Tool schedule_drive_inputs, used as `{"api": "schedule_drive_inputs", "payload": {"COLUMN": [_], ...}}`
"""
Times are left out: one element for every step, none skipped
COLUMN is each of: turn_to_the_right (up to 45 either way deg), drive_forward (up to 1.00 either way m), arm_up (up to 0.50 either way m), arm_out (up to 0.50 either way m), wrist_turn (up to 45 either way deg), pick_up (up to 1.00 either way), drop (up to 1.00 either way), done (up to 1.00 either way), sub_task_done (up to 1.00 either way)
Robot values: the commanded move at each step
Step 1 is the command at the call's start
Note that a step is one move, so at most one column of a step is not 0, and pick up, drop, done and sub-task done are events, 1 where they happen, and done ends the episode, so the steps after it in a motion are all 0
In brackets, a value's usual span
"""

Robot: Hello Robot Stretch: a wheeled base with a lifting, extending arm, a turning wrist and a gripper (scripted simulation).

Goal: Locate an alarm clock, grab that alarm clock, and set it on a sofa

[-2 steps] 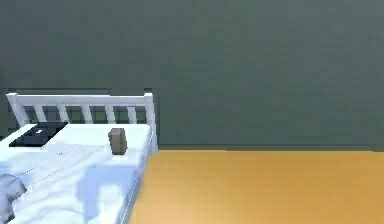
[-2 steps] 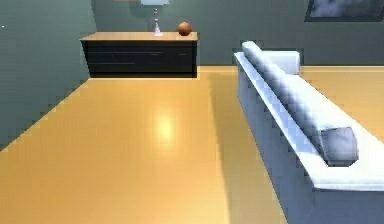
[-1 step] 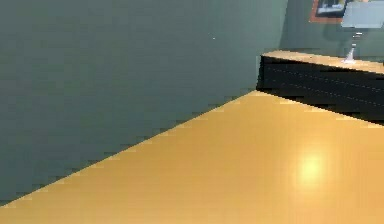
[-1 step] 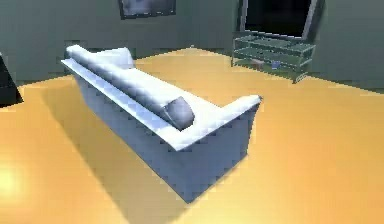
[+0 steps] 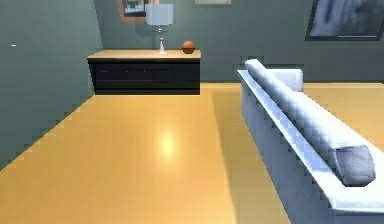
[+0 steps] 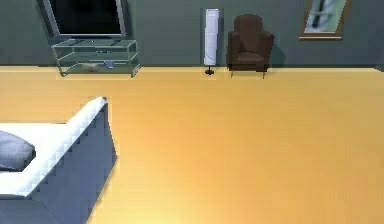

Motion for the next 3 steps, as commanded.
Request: {"api": "schedule_drive_inputs", "payload": {"turn_to_the_right": [0.0,45.0,45.0], "drive_forward": [0.10,0.00,0.00], "arm_up": [0.00,0.00,0.00], "arm_out": [0.00,0.00,0.00], "wrist_turn": [0.0,0.0,0.0], "pick_up": [0.00,0.00,0.00], "drop": [0.00,0.00,0.00], "done": [0.00,0.00,0.00], "sub_task_done": [0.00,0.00,0.00]}}
